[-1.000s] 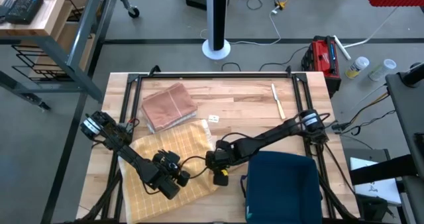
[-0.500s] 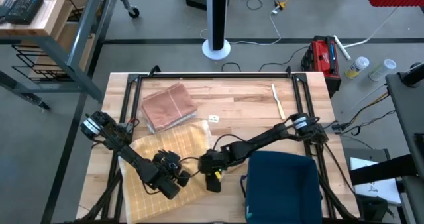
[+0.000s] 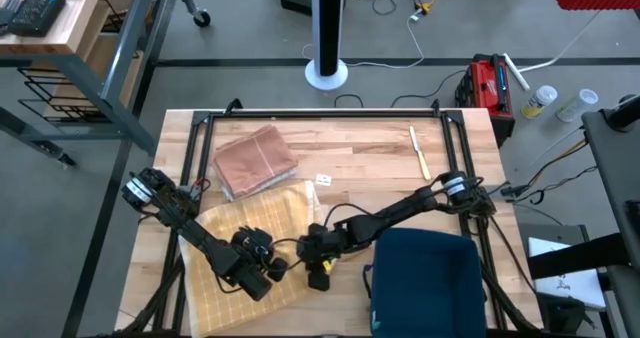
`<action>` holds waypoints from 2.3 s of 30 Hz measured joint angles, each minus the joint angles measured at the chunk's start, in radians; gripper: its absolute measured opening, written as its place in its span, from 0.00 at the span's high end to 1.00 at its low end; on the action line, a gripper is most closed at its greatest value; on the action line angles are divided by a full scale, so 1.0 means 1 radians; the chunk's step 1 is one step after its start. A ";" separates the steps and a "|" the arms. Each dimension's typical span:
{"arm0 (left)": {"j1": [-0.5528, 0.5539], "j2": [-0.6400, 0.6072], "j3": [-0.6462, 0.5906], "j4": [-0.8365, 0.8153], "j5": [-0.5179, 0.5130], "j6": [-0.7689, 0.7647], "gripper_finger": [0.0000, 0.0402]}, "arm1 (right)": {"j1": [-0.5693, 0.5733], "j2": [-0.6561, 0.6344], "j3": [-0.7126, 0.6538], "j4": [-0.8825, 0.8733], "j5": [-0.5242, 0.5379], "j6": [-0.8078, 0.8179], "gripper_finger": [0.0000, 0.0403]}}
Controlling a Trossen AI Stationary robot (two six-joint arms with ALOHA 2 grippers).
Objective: Fold towel
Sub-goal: Fold the yellow towel
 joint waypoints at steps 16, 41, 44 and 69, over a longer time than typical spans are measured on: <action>-0.001 0.000 0.000 -0.001 -0.001 0.003 1.00 | 0.011 -0.126 -0.002 -0.353 0.115 -0.024 0.99; -0.001 0.001 -0.001 0.001 -0.010 0.003 1.00 | 0.027 0.009 -0.006 -0.044 -0.118 0.001 0.68; -0.001 0.001 -0.001 0.000 -0.011 0.003 1.00 | 0.028 0.008 -0.001 -0.083 -0.120 -0.006 0.87; -0.002 0.001 -0.001 -0.002 -0.015 0.011 1.00 | 0.138 -0.061 0.000 -0.098 -0.007 -0.116 0.92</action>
